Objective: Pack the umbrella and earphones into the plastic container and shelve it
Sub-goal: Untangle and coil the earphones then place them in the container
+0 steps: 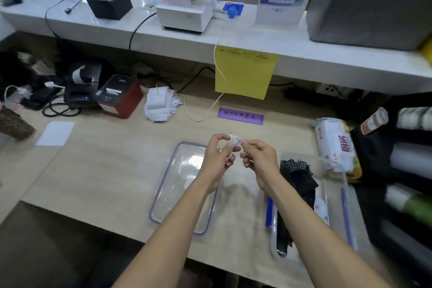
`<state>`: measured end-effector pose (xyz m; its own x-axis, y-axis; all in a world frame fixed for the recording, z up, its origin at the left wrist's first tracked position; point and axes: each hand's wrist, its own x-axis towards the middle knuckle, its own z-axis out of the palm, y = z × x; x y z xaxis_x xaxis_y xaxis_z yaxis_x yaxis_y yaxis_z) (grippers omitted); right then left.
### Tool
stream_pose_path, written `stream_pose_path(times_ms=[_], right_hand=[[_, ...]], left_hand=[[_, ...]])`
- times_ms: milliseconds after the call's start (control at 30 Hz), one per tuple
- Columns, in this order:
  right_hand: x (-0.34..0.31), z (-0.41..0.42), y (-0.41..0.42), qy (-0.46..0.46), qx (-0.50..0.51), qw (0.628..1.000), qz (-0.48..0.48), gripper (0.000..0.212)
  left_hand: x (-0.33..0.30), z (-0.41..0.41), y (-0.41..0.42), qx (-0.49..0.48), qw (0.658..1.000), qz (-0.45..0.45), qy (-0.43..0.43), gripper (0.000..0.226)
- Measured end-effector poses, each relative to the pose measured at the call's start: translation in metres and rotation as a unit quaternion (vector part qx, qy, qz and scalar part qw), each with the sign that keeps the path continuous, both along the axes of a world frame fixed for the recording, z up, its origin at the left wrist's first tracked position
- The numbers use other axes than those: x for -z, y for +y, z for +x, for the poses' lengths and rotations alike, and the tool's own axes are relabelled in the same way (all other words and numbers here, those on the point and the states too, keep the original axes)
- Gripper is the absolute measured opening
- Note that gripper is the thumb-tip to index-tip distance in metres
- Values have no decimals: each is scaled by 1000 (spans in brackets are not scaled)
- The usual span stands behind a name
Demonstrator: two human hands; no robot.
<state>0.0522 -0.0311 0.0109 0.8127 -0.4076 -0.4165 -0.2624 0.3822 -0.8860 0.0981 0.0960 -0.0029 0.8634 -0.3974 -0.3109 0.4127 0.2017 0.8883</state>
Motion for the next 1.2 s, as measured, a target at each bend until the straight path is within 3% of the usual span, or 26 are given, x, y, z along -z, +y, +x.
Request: stream_pose_path(times_ms=[200, 400, 500, 600, 700, 867, 1200], right_hand=[[-12, -16, -5, 21, 48, 982, -183, 20], [-14, -34, -15, 17, 58, 934, -352, 32], [-18, -37, -26, 4, 55, 958, -282, 29], [-18, -44, -33, 1, 47, 978, -203, 24], [-16, -53, -37, 13, 58, 983, -176, 25], [-21, -59, -48, 8, 110, 993, -41, 28], [-19, -70, -70, -6, 19, 983, 182, 39]], left_hand=[[-4, -16, -25, 45, 999, 9, -22, 7], [-9, -28, -44, 65, 995, -46, 65, 5], [-11, -29, -48, 72, 990, -69, 95, 7], [-11, -30, -52, 82, 995, -24, 48, 5], [-11, -32, -59, 95, 995, 35, -13, 6], [-15, -37, -71, 109, 994, 2, 22, 9], [-30, -44, -82, 156, 987, -18, -32, 9]])
